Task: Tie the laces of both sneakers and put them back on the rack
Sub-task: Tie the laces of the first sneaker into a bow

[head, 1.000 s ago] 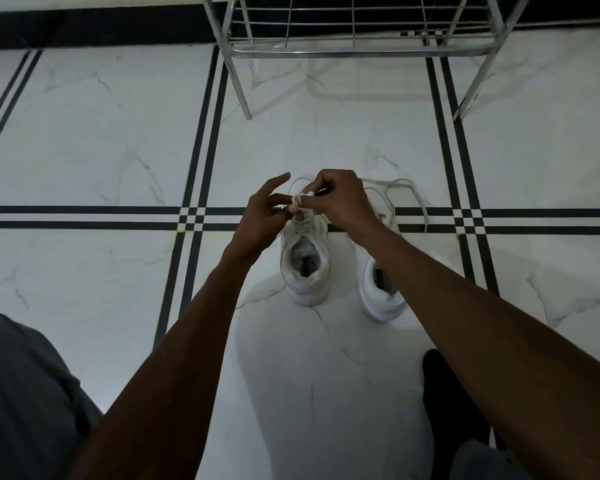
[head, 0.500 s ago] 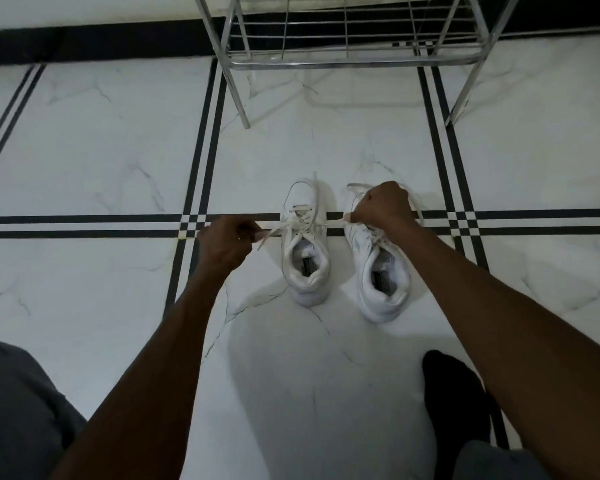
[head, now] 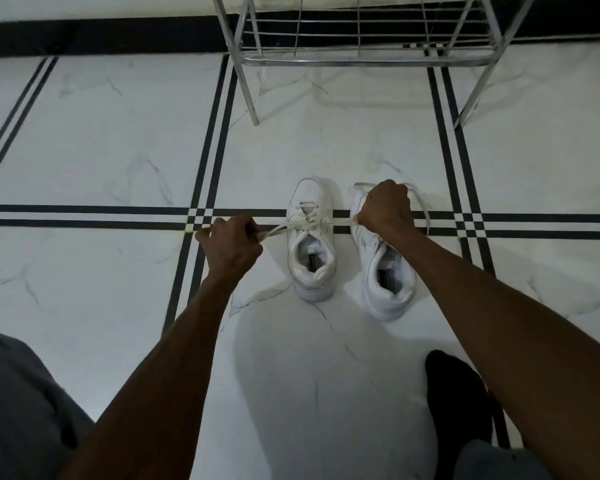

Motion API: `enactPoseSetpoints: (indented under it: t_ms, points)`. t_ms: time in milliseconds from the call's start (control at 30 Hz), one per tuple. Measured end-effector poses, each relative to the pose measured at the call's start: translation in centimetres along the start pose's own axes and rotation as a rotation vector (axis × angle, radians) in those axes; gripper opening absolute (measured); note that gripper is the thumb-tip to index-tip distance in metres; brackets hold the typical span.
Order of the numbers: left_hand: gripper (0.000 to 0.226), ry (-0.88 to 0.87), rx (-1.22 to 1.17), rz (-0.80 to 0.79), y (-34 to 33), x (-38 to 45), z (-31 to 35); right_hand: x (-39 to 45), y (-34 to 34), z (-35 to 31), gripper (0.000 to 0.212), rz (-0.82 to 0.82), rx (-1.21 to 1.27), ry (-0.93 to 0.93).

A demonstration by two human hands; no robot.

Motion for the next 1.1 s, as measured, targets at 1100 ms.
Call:
enactPoseSetpoints:
  t_ms: [1100]
  points:
    - [0.016,-0.135,0.065,0.063,-2.8,-0.7,2.6,-3.2,-2.3,-2.0,0.013,-0.15,-0.244,0.576]
Point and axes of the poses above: each hand's wrist, its own x-axis towards the middle knuckle, its own y-axis out of the back of the hand, z = x × y, the point moved 2 cm from there along x, towards the middle knuckle, and after that the axes turned 6 degrees about z, right-handed, at the moved point
